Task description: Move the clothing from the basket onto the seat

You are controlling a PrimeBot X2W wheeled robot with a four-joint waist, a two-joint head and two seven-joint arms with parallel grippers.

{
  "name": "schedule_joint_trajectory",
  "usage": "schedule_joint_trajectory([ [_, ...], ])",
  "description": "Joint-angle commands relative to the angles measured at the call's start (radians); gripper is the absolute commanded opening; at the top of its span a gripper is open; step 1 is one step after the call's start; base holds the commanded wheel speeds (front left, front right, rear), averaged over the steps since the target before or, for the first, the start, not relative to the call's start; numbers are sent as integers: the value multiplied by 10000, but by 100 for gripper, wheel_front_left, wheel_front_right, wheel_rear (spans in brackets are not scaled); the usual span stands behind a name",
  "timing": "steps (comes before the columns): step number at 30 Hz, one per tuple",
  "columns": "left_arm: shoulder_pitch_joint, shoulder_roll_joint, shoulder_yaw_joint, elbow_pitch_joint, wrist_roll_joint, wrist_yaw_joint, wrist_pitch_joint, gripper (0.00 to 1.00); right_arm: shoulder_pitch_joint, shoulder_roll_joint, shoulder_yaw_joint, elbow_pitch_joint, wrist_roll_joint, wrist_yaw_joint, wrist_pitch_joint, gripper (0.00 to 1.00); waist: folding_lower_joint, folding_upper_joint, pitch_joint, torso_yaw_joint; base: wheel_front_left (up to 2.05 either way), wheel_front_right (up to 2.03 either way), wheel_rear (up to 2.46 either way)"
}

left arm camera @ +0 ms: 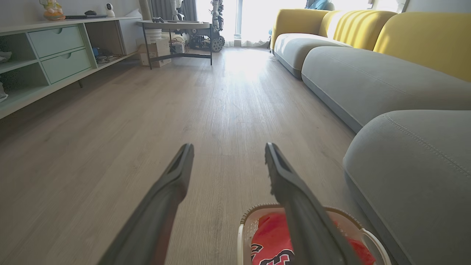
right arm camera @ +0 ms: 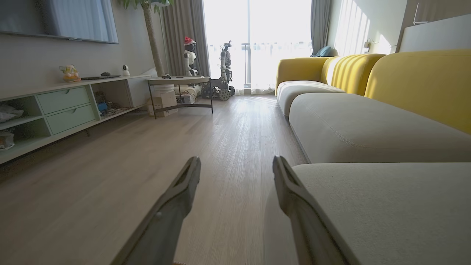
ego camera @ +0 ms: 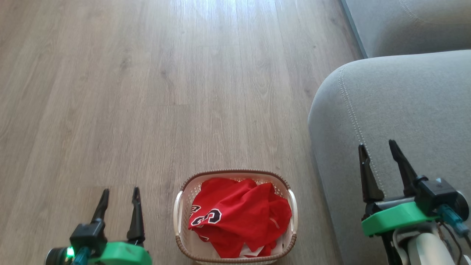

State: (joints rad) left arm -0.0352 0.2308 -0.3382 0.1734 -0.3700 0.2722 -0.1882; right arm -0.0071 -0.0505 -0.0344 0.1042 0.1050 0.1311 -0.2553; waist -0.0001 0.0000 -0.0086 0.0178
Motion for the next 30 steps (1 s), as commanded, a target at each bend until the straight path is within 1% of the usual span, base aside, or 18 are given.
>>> schedule_joint_trajectory([
  [1, -240, 267, 427, -368, -28, 79, -120, 100, -206, 3, 236, -270, -46, -4, -65, 100, 1, 0, -8, -3, 0, 0, 0],
  [4, 12, 268, 547, -426, -112, 164, -242, 100, -113, 3, 215, -162, -30, -4, -65, 100, 1, 0, -52, -11, 0, 0, 0],
  [10, 304, 262, 605, -486, -181, 196, -396, 100, 23, 3, 143, -68, -21, -4, -65, 100, 1, 0, -117, 25, 0, 0, 0],
  [30, 435, 297, 514, -453, -316, 272, -359, 100, 45, 3, 196, -45, 5, -4, -65, 100, 1, 0, -198, 67, 0, 0, 0],
])
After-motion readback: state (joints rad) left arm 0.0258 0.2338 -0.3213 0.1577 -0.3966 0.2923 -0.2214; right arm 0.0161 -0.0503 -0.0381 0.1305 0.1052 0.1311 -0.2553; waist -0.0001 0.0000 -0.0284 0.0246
